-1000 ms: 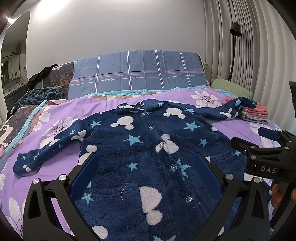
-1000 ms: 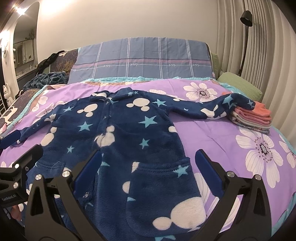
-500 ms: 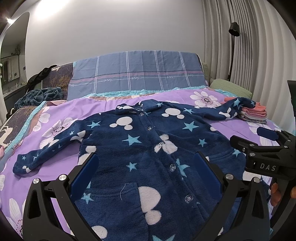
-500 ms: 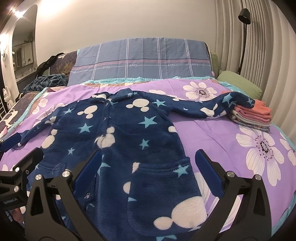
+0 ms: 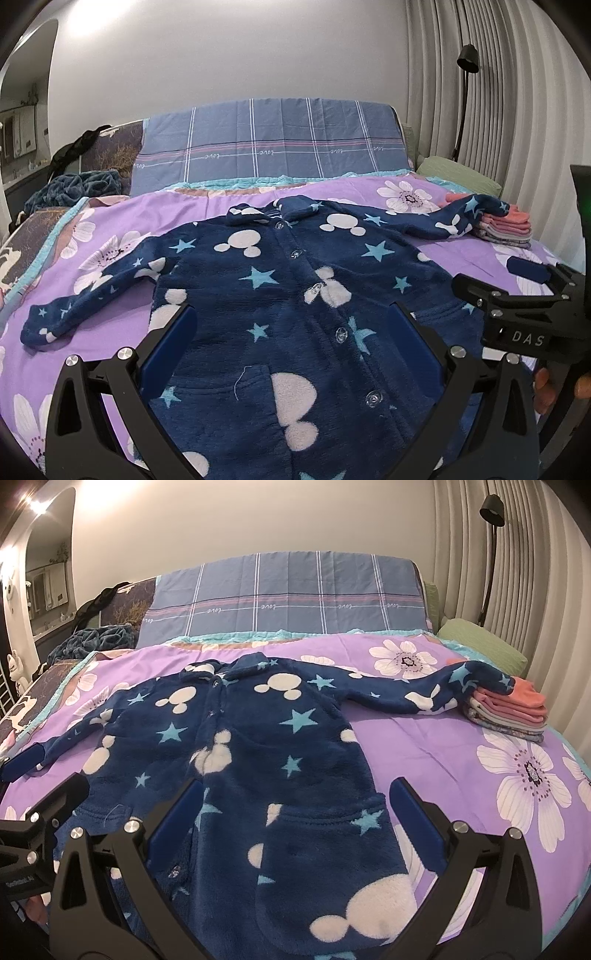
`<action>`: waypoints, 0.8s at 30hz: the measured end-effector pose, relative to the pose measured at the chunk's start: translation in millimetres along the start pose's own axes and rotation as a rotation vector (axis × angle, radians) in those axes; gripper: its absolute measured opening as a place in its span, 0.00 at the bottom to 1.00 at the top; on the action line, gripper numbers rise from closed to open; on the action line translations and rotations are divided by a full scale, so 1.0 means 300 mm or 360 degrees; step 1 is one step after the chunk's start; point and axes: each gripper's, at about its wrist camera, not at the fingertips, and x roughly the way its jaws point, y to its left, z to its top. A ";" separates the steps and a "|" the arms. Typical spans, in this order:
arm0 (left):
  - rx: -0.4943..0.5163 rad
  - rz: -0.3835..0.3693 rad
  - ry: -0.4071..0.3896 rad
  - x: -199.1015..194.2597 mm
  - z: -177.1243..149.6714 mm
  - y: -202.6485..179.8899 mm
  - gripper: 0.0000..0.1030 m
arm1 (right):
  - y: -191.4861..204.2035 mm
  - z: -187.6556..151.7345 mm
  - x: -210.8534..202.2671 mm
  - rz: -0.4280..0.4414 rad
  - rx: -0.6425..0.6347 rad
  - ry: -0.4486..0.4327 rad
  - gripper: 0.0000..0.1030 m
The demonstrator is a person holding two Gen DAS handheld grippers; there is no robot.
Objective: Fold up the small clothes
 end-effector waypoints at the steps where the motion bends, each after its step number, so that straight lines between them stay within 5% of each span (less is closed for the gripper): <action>1: 0.0008 0.0000 -0.0003 0.002 0.001 -0.002 0.99 | 0.000 0.000 0.002 0.0000 0.0000 0.0002 0.98; 9: 0.0032 -0.0030 0.0065 0.022 0.013 0.007 0.99 | -0.001 0.004 0.024 0.0011 0.0000 0.0015 0.98; 13: -0.0218 -0.0144 0.0116 0.057 -0.009 0.064 0.99 | 0.001 0.004 0.034 0.0014 -0.0003 0.0025 0.98; 20: -0.0652 -0.0465 0.0405 0.168 -0.105 0.164 0.99 | -0.013 0.007 0.049 0.0016 0.0014 0.0025 0.98; 24: -0.0903 -0.0481 0.0369 0.155 -0.116 0.294 0.99 | -0.051 0.004 0.075 0.0058 0.0093 0.0070 0.98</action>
